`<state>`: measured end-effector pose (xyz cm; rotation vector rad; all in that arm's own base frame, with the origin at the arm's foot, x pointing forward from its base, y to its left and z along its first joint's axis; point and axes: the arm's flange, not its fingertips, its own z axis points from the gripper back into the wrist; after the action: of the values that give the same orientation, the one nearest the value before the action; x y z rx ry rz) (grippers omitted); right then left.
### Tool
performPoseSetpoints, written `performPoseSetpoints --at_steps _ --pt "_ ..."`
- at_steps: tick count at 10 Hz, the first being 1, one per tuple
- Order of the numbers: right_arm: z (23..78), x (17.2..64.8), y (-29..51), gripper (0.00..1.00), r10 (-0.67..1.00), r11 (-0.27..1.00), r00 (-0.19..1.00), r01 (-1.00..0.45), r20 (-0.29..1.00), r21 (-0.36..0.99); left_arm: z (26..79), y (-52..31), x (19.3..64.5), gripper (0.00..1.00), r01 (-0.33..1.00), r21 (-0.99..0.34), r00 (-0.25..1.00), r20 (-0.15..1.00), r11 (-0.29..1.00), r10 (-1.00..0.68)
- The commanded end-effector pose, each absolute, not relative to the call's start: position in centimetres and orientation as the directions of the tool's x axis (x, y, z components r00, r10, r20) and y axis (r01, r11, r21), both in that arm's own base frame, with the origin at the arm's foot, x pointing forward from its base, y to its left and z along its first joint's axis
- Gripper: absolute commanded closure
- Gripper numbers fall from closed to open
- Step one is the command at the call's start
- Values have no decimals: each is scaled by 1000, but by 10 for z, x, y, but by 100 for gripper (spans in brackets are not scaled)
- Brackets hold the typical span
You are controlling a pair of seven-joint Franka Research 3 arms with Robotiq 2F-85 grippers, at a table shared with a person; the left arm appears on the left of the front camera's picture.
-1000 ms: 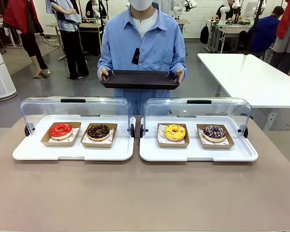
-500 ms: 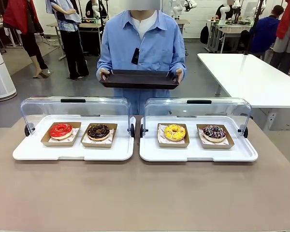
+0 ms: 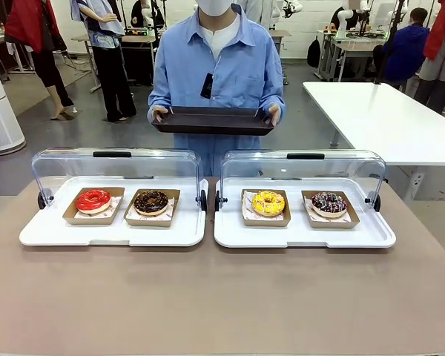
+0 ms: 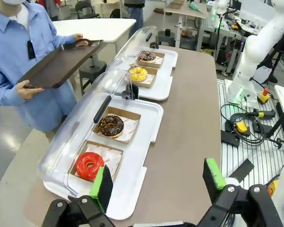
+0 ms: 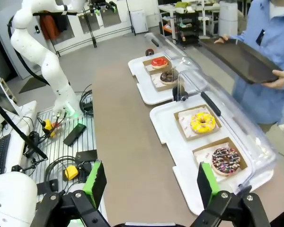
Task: Provide the desired donut to the person.
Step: Pick up and lift the Paper togo box containing the Donut pointed at by the person.
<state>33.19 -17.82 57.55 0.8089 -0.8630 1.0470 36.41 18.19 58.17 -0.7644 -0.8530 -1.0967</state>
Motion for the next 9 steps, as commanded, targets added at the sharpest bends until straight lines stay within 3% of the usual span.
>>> performPoseSetpoints --at_steps 1,9 --pt "574 332 -179 0 372 289 252 -946 894 147 581 184 364 0 956 -104 217 879 273 -424" --pt "574 332 -179 0 372 289 252 -946 894 147 581 184 364 0 956 -104 217 879 273 -424"
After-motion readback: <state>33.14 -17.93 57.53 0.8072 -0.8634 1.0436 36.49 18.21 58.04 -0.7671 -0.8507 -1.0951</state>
